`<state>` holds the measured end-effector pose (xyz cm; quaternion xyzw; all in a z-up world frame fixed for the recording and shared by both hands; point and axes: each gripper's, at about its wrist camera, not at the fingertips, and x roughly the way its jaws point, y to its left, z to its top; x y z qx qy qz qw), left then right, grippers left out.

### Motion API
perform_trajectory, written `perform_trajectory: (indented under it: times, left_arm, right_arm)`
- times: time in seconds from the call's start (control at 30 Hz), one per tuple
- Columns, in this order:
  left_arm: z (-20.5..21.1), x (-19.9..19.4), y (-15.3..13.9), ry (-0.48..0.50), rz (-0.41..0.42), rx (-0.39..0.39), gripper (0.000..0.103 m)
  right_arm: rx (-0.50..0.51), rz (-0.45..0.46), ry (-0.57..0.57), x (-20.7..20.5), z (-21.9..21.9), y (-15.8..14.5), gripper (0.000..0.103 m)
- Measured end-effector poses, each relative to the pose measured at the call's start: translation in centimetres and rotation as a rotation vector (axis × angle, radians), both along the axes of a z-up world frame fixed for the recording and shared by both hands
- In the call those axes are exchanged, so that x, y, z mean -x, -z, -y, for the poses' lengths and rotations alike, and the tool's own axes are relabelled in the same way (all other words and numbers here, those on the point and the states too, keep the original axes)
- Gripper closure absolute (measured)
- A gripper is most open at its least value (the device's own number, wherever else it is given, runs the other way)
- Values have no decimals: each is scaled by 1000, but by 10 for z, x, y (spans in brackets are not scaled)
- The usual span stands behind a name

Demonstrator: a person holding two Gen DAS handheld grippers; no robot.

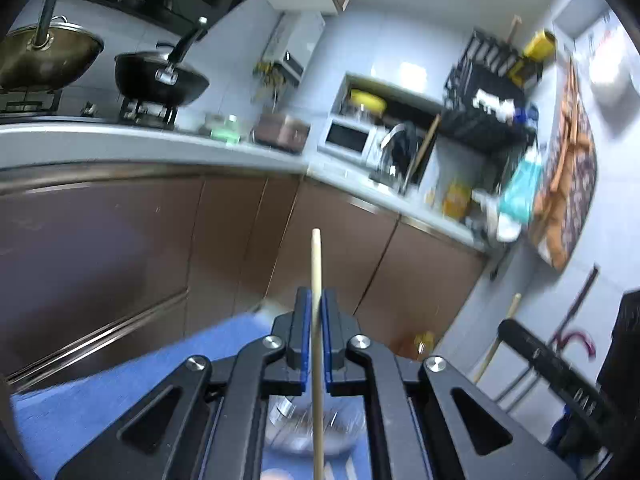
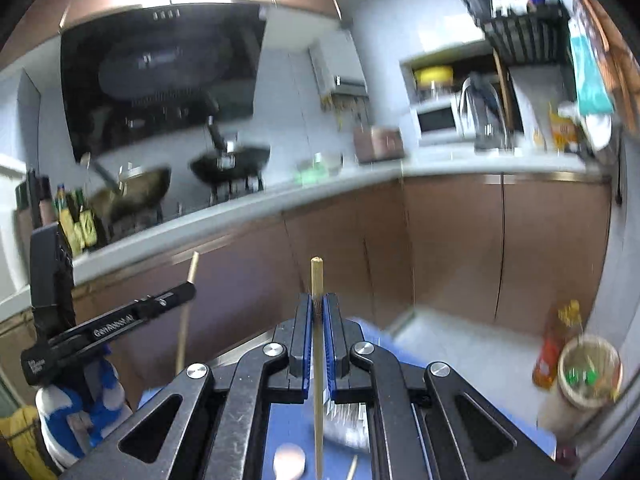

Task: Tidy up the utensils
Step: 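Carry both chopsticks over the clear holder and open both tools to drop them in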

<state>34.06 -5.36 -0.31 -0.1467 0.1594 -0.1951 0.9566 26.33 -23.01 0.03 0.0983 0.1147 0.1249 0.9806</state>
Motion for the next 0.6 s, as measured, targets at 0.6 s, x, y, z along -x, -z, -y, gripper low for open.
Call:
perform_trajectory:
  times: [0.6]
  left_arm:
    - [74, -85, 84, -171, 88, -60, 98]
  right_arm:
    - [96, -15, 170, -83, -5, 101, 97]
